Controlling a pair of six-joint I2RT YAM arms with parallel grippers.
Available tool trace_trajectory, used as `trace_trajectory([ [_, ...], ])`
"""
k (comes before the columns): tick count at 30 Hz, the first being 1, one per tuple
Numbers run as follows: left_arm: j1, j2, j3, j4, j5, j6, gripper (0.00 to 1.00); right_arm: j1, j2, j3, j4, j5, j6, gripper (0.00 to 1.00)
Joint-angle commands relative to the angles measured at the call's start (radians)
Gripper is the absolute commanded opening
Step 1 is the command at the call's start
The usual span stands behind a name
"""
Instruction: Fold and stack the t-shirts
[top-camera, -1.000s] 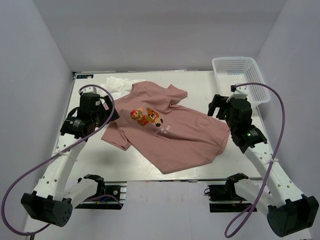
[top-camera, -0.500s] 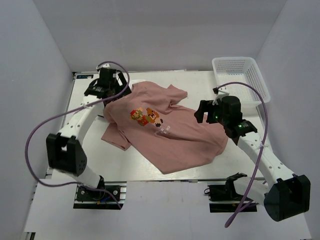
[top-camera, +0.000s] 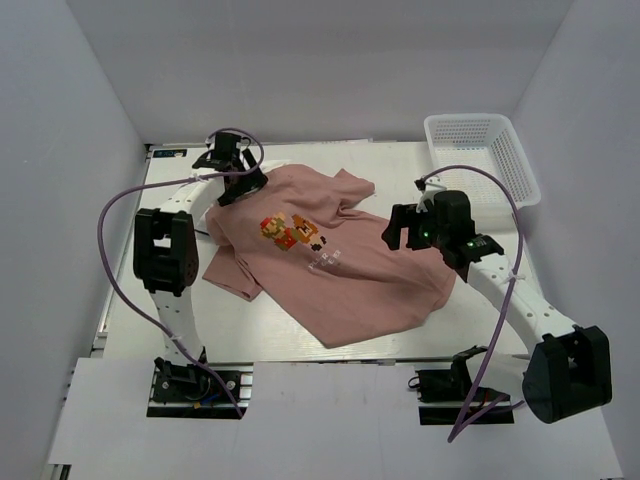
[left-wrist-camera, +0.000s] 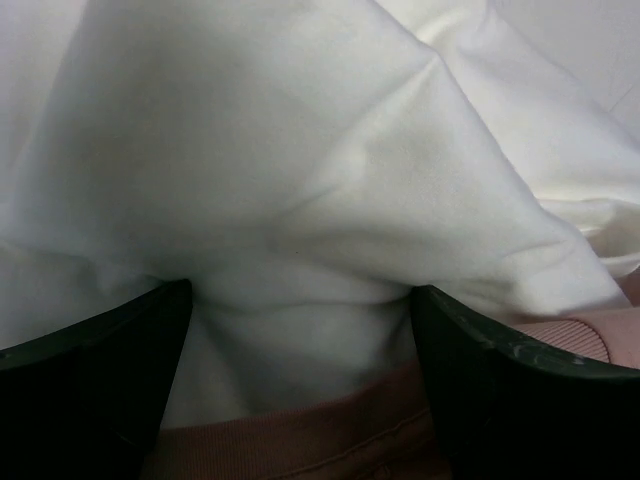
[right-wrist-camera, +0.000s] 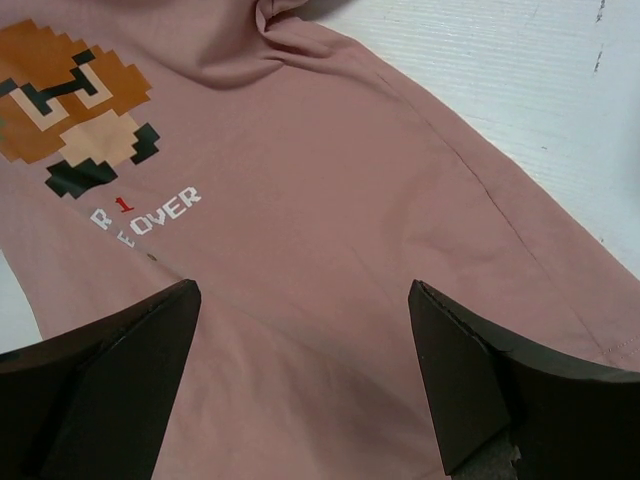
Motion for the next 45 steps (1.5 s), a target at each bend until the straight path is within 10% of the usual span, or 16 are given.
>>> trace_trajectory([
  [1,0.041,-0.018,-0.018,0.002,-0.011,-0.021,1.0,0.006,0.001,0.041,0.02,-0.015,0.005,0.9],
  [15,0.202,-0.003,-0.113,0.004,-0.051,-0.011,1.0,0.084,0.171,0.078,0.037,-0.055,-0.122,0.9],
  [45,0.351,0.267,0.513,-0.044,0.116,0.25,1.0,0.357,0.421,0.314,0.015,0.055,-0.369,0.9],
])
